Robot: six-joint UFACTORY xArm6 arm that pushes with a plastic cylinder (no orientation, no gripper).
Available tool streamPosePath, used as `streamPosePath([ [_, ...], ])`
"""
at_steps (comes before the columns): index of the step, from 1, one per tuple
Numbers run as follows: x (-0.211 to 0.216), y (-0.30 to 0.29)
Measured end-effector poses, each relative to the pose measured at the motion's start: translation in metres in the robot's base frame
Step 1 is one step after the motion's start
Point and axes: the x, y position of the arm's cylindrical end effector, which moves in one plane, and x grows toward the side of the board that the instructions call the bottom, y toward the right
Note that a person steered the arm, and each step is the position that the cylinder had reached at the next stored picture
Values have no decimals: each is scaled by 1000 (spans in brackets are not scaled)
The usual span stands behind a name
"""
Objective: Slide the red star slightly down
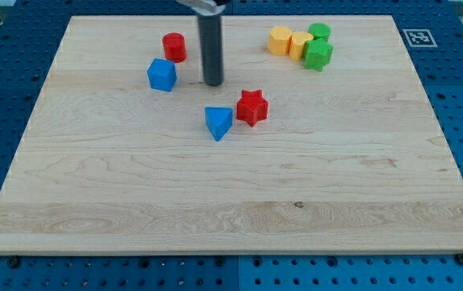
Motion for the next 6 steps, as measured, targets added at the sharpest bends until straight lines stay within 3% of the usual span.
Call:
streamPosePath([
  [2, 30, 43],
  [6, 90, 65],
])
